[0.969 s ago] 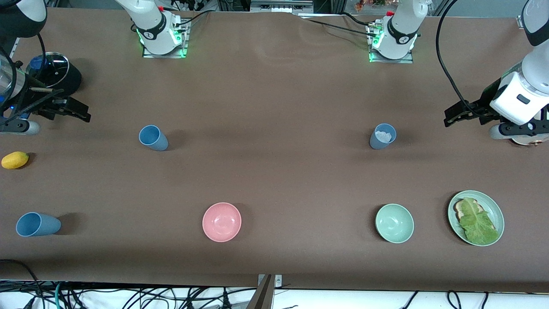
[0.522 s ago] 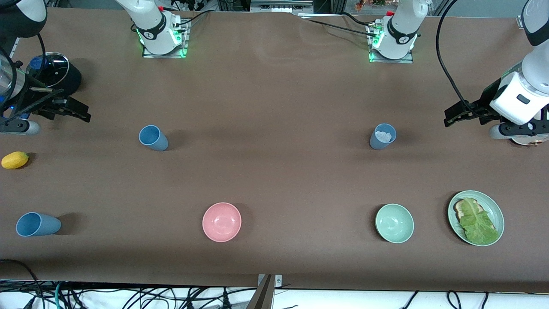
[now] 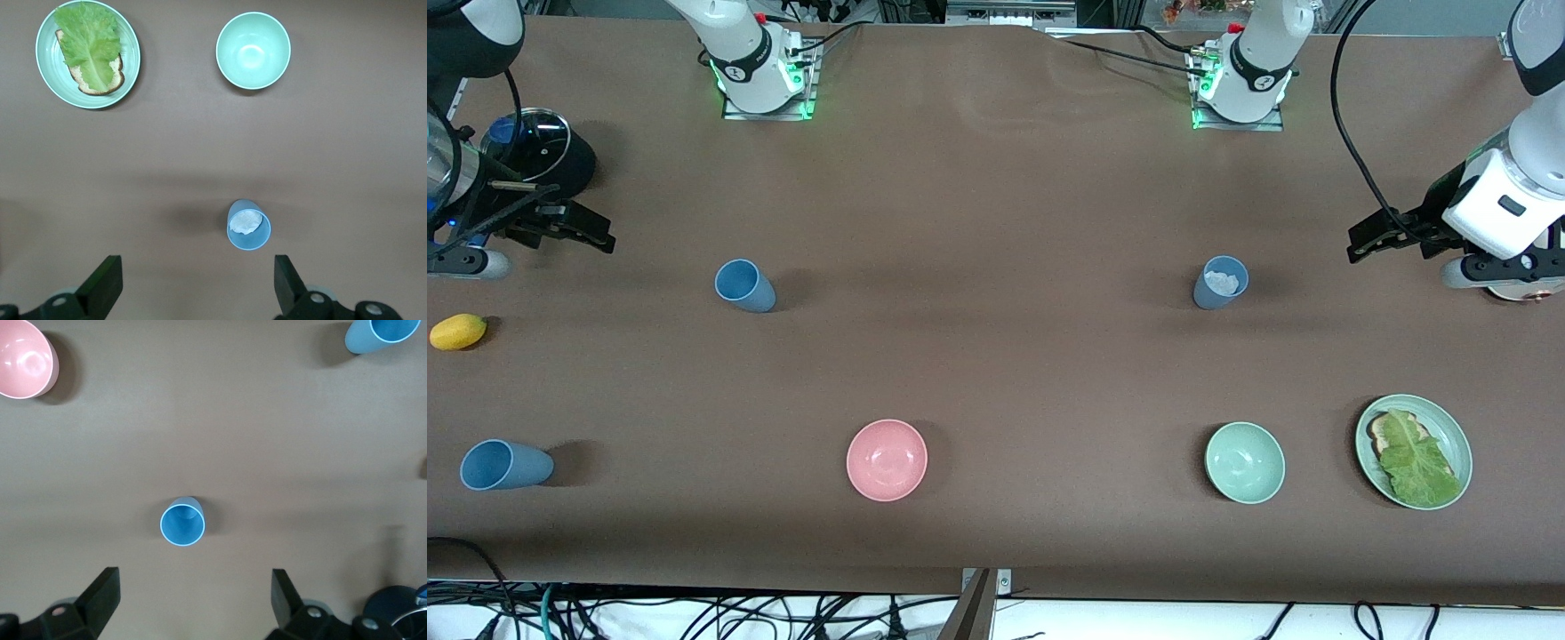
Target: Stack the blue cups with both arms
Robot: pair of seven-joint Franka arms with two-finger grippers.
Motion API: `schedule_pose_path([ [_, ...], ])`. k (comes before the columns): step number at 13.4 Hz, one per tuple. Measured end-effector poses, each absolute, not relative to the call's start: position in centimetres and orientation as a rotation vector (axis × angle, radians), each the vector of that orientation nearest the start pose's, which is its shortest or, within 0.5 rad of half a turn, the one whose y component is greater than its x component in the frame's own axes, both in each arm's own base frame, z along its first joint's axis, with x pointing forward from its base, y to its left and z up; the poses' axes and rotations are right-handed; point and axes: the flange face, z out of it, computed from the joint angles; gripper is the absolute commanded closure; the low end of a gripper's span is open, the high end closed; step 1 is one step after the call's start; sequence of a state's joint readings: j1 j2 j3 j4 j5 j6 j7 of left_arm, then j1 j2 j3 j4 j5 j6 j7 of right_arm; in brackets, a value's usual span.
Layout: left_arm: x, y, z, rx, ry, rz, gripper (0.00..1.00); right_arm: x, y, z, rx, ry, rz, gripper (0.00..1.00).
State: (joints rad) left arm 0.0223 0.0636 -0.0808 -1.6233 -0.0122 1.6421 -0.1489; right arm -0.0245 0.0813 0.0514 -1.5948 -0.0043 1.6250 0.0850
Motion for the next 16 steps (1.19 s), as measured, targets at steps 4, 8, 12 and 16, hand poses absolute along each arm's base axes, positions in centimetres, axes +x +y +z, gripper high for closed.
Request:
schedule_pose_path([
  [4,57.6,-3.1,56.9,-3.15,-0.151,0.075,0.0,58.1,1.4,56.9,-3.142,0.09,0.091,0.0],
  [8,58.3,-3.9,54.5,-3.146,-0.129,0.153,0.0,59.2,1.9,52.1,-3.132,-0.037,0.236,0.0],
  [12,57.8,-5.3,52.1,-3.128,-0.082,0.304,0.0,59.8,1.5,46.9,-3.125,-0.055,0.283,0.0],
  [16,56.1,-9.6,47.6,-3.101,0.048,0.423,0.0,57.6,1.3,38.7,-3.133,-0.055,0.195,0.0],
])
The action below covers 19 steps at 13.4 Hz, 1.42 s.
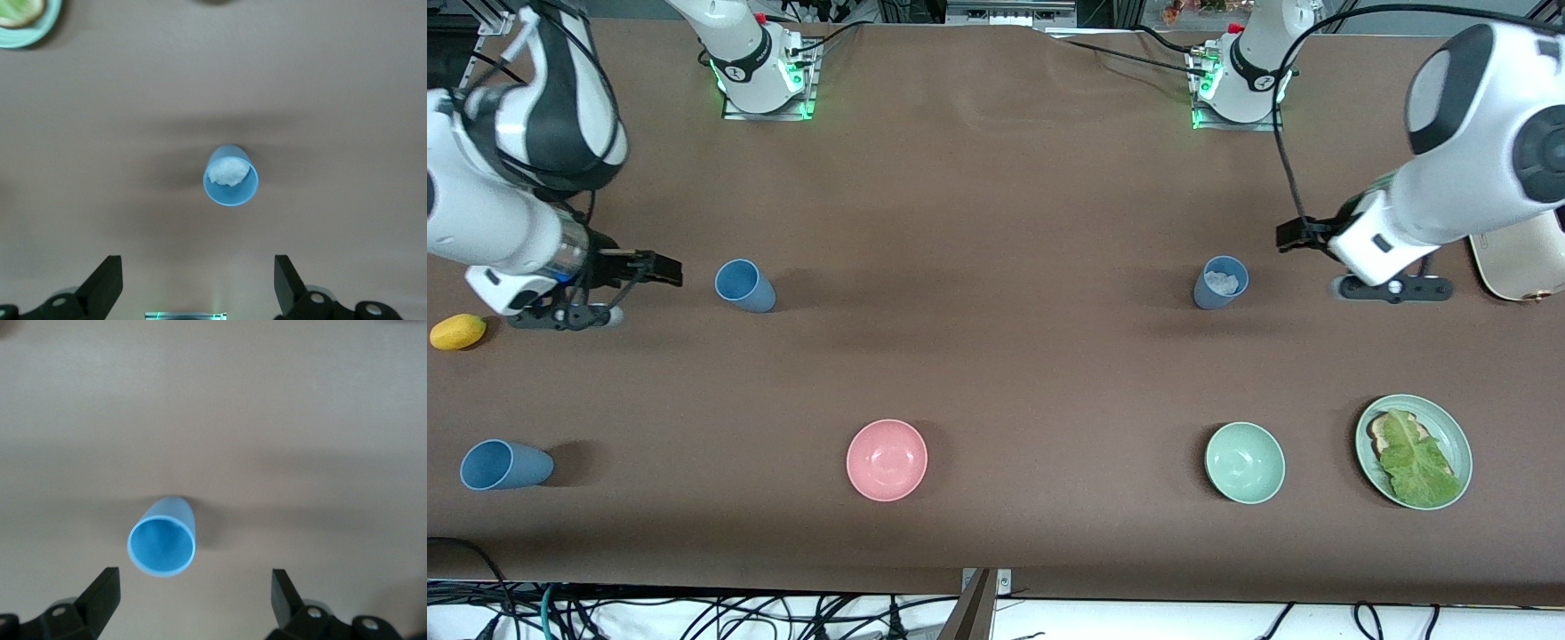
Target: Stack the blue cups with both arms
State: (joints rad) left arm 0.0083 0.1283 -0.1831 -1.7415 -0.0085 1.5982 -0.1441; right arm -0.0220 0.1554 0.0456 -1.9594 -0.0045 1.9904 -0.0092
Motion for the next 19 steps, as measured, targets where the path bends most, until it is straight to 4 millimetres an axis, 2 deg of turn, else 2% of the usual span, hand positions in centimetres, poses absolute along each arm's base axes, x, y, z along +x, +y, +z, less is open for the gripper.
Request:
schedule_pose_path([
  [2,55.5,-10.8,44.7,-3.098,0.091,0.423,0.0,55.2,1.1,35.2,-3.134,-0.071,0.173,0.0],
  [6,53.8,-11.5,38.5,-3.105,0.272,0.38,0.0,52.8,0.1,32.2,-3.132,-0.13,0.156,0.0],
  [9,52.2,-10.1,34.4,-3.107,0.47,0.301,0.0,52.1,0.2,30.3,-3.131,-0.138,0.156,0.0],
  [11,51.6,-8.7,32.5,-3.107,0.545,0.264,0.0,52.2,0.3,29.1,-3.13,-0.146,0.156,0.0],
  [13,51.0,-8.2,30.9,-3.103,0.604,0.248,0.01,52.3,0.5,27.8,-3.129,-0.151,0.158,0.0],
  [16,49.8,-8.2,27.7,-3.092,0.707,0.216,0.19,52.5,0.9,26.4,-3.127,-0.16,0.153,0.0],
  [17,49.6,-8.1,26.6,-3.087,0.754,0.197,0.28,52.6,0.9,26.0,-3.126,-0.16,0.151,0.01],
  [18,49.5,-7.8,25.8,-3.08,0.804,0.182,0.4,52.6,1.0,25.8,-3.126,-0.162,0.153,0.11],
  [19,49.7,-7.5,25.0,-3.07,0.865,0.157,0.54,52.6,1.2,25.6,-3.125,-0.165,0.155,0.28],
])
